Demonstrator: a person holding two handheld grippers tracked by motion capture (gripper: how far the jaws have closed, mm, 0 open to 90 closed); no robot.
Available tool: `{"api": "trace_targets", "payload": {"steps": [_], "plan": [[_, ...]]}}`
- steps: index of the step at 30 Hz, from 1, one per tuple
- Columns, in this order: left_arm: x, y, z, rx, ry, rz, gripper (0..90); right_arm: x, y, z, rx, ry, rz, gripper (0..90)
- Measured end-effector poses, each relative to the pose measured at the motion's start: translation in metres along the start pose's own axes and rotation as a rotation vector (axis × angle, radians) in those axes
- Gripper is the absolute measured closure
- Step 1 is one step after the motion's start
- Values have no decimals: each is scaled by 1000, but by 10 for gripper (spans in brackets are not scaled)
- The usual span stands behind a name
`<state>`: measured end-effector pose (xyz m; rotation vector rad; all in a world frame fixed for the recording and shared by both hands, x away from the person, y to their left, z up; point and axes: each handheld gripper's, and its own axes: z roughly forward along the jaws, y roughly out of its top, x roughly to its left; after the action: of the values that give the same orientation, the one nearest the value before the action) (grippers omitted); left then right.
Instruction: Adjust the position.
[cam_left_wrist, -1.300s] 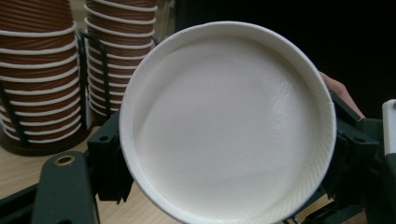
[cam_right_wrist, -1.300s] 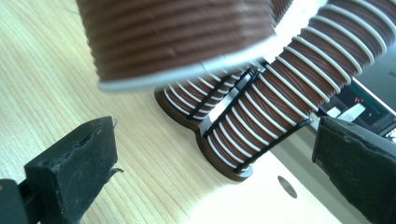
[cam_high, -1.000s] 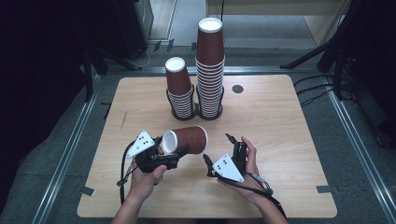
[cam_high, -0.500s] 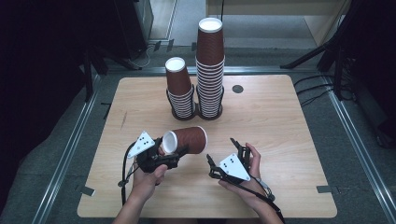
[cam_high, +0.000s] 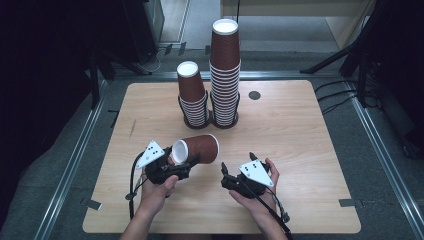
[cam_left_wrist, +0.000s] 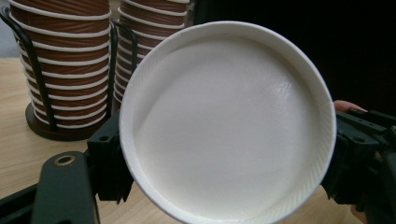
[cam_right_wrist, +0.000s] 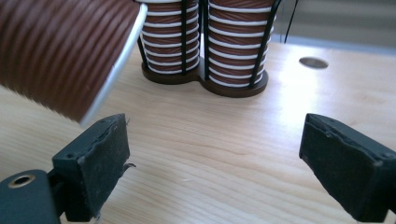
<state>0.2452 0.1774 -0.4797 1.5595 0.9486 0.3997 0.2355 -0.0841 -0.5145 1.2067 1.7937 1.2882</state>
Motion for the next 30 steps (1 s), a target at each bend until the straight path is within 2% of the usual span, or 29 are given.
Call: {"api": "trace_targets", "payload": {"steps": [4,7,10,12,15,18,23,26,30], "plan": [[-1,1,-1,-9,4,6,205,1,3,0,4,19,101,63],[-1,0,0,-8,6,8,204,1,6,-1,15,30,206,35],[-1,0,0,-9,5,4,205,0,10,-3,-1,55,313,45],[-2,1,0,-15,-1,-3,205,1,11,-4,-5,66,360,49],[-3,1,0,-18,-1,1,204,3,13,-4,10,101,464,35],[-3,-1,2,-15,-2,-3,205,1,14,-2,26,91,603,24],[-2,-3,3,-12,3,-2,204,-1,12,3,56,166,792,33],[-2,-3,3,-14,5,1,205,1,11,4,65,188,854,40],[-4,-3,4,-17,4,4,204,0,11,4,87,188,945,78]]}}
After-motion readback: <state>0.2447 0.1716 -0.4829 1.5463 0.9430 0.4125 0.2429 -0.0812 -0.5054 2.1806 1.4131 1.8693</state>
